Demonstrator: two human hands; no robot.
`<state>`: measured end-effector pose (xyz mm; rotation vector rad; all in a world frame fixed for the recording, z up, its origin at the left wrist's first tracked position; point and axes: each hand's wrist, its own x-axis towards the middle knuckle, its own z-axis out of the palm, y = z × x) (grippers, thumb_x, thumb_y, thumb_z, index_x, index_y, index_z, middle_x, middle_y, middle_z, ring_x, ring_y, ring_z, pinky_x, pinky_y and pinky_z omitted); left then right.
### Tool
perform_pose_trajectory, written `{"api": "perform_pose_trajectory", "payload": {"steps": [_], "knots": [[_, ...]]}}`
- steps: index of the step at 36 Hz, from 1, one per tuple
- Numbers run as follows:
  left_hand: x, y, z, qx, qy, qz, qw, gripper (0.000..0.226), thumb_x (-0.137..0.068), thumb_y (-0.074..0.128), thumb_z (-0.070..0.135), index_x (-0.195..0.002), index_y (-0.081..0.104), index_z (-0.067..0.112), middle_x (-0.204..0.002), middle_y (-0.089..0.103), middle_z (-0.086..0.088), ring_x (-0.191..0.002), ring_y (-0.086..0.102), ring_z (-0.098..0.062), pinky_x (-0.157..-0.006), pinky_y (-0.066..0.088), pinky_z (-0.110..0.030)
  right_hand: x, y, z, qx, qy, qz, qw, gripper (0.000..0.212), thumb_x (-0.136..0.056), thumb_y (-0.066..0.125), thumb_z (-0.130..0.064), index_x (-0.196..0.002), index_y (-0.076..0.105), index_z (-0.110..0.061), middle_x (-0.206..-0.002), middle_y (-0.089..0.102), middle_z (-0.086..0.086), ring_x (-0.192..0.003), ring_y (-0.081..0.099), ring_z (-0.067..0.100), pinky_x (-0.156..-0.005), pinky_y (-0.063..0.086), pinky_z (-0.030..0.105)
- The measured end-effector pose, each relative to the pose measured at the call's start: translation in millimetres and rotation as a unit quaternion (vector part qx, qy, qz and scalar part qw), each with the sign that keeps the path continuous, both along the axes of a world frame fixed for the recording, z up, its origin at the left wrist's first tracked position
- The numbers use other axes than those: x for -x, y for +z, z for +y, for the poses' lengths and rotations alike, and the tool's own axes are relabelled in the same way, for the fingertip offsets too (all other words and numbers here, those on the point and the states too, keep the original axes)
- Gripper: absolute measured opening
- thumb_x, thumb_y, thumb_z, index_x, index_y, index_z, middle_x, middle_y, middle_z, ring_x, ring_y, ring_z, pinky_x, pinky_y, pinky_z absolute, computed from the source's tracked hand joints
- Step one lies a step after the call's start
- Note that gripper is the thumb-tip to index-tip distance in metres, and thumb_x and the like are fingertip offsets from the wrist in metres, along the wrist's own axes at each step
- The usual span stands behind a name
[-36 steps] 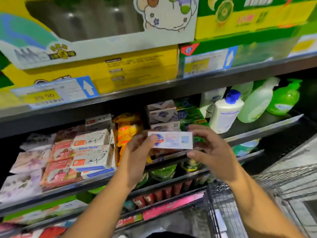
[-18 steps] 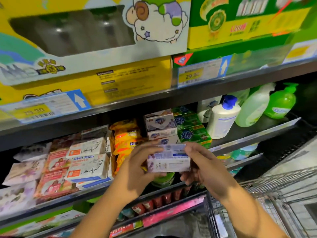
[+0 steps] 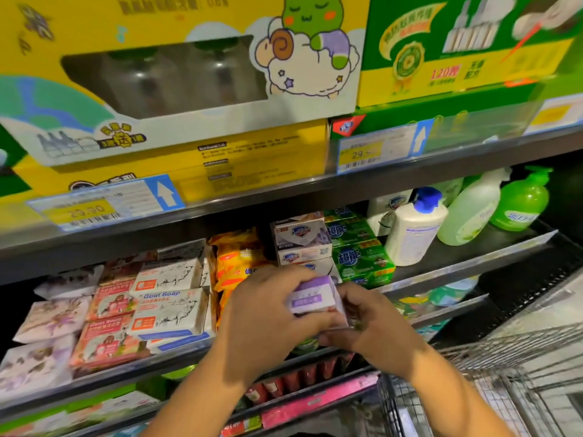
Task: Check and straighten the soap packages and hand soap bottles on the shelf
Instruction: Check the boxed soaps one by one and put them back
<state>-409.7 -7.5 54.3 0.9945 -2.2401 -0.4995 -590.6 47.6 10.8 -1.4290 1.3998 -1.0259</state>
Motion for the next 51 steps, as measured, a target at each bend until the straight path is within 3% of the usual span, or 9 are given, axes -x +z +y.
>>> {"api": "perform_pose_trajectory", "payload": {"steps": [12, 16, 20, 23, 29, 34, 40, 46, 51], "knots": [[4.2, -57.2, -6.0, -0.219, -0.020, -0.002, 0.976, 0.047, -0.060, 0.080, 0.050, -0.101, 0.056, 0.057, -0.107, 0.059, 0.018, -0.103, 0.058, -0.014, -0.084, 0.050, -0.028, 12.2, 21.4, -0.2, 0.123, 0.002, 0.087, 0.989, 0.053, -0.068, 0.092, -0.029, -0.112, 0.066, -0.043, -0.110, 0.065, -0.021, -0.107, 0.061, 0.006, -0.083, 0.050, 0.016], [-2.1, -53.1, -6.0, -0.207, 0.030, 0.028, 0.978, 0.054, -0.065, 0.090, 0.026, -0.097, 0.053, 0.051, -0.097, 0.062, 0.023, -0.093, 0.059, 0.000, -0.074, 0.044, -0.009, 18.8, 16.1, 0.7, 0.114, -0.040, 0.034, 0.992, 0.049, -0.071, 0.089, -0.021, -0.112, 0.068, -0.038, -0.111, 0.068, -0.016, -0.105, 0.064, 0.007, -0.084, 0.054, 0.023], [-4.4, -29.1, -4.7, -0.428, -0.012, 0.283, 0.858, 0.047, -0.071, 0.084, 0.015, -0.112, 0.061, 0.020, -0.102, 0.072, -0.009, -0.081, 0.069, -0.022, -0.059, 0.054, -0.027, 26.5, 13.1, 2.4, -0.012, -0.140, -0.189, 0.972, 0.039, -0.073, 0.086, -0.033, -0.109, 0.070, -0.027, -0.093, 0.072, 0.015, -0.084, 0.069, 0.031, -0.074, 0.053, 0.038], [4.6, -16.0, -3.7, -0.532, 0.037, 0.275, 0.800, 0.031, -0.088, 0.070, 0.030, -0.115, 0.061, 0.017, -0.097, 0.072, -0.017, -0.070, 0.062, -0.027, -0.051, 0.041, -0.028, 24.2, 10.6, 2.2, -0.189, -0.092, -0.204, 0.956, 0.035, -0.082, 0.074, -0.044, -0.098, 0.076, -0.013, -0.084, 0.070, 0.020, -0.061, 0.060, 0.030, -0.054, 0.045, 0.030], [-8.2, -17.8, -11.2, -0.419, -0.004, 0.056, 0.906, 0.064, -0.076, 0.083, 0.041, -0.131, 0.051, 0.042, -0.124, 0.064, 0.013, -0.107, 0.062, -0.006, -0.085, 0.051, -0.022, 28.0, 17.6, -1.6, -0.073, -0.106, -0.123, 0.984, 0.018, -0.089, 0.071, -0.033, -0.105, 0.072, -0.027, -0.098, 0.071, 0.020, -0.084, 0.068, 0.036, -0.072, 0.055, 0.049], [-15.2, -10.0, -7.5, -0.112, 0.000, -0.175, 0.978, 0.109, -0.068, 0.081, 0.060, -0.149, 0.010, 0.046, -0.147, 0.007, 0.029, -0.134, 0.010, 0.007, -0.110, 0.011, -0.011, 21.8, 25.4, -2.8, -0.037, -0.081, -0.114, 0.990, 0.023, -0.086, 0.069, -0.039, -0.109, 0.070, -0.035, -0.106, 0.072, 0.014, -0.101, 0.069, 0.033, -0.093, 0.054, 0.057], [-25.6, -8.2, -9.2, 0.045, 0.047, -0.127, 0.990, 0.106, -0.068, 0.065, 0.073, -0.153, 0.019, 0.030, -0.149, 0.038, 0.001, -0.135, 0.035, -0.020, -0.108, 0.034, -0.038, 0.5, 32.3, -10.4, -0.051, -0.101, -0.135, 0.984, 0.018, -0.095, 0.062, -0.028, -0.083, 0.076, -0.033, -0.082, 0.077, -0.009, -0.074, 0.070, 0.007, -0.060, 0.051, 0.018], [-72.4, -5.0, -21.6, -0.011, 0.033, -0.170, 0.985, 0.085, -0.071, 0.057, 0.078, -0.146, 0.036, 0.044, -0.143, 0.050, 0.005, -0.131, 0.047, -0.020, -0.107, 0.042, -0.037, -42.6, 39.2, -34.5, -0.077, -0.080, -0.065, 0.992, 0.016, -0.092, 0.064, -0.043, -0.087, 0.074, -0.032, -0.089, 0.076, 0.004, -0.087, 0.071, 0.028, -0.079, 0.058, 0.041], [-141.5, -4.8, -35.2, -0.155, 0.068, 0.045, 0.985, 0.059, -0.071, 0.076, 0.056, -0.125, 0.055, 0.044, -0.114, 0.048, 0.023, -0.116, 0.049, 0.003, -0.103, 0.041, -0.019, -94.6, 34.8, -64.3, -0.092, -0.098, -0.024, 0.991, 0.040, -0.094, 0.053, -0.057, -0.093, 0.072, -0.023, -0.090, 0.076, -0.002, -0.077, 0.068, 0.010, -0.071, 0.055, 0.026]]}}
